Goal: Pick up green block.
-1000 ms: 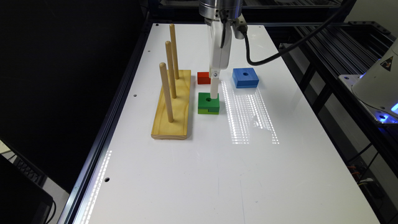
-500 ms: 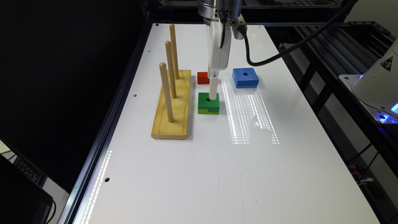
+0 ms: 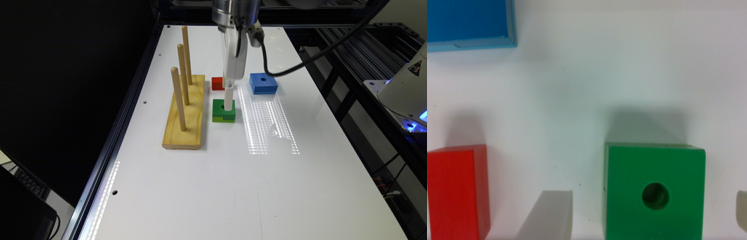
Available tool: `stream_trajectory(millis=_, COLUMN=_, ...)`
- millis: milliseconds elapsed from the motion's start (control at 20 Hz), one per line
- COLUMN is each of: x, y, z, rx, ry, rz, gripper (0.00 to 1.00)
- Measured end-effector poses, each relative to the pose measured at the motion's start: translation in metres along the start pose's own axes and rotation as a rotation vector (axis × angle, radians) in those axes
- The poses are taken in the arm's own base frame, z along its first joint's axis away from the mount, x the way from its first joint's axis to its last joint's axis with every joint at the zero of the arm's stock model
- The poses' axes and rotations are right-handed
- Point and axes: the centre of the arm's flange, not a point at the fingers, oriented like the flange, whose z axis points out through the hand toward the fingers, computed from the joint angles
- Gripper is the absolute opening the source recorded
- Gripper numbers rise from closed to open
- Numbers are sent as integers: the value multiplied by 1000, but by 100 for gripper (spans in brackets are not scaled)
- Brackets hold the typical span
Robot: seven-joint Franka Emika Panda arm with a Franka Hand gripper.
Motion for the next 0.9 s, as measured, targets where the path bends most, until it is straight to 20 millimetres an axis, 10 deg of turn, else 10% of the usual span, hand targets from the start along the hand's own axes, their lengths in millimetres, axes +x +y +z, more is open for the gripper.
stream_trajectory(millis=900, x=2, y=-3, z=32, rx=6, ry=-7, rz=2, gripper=100)
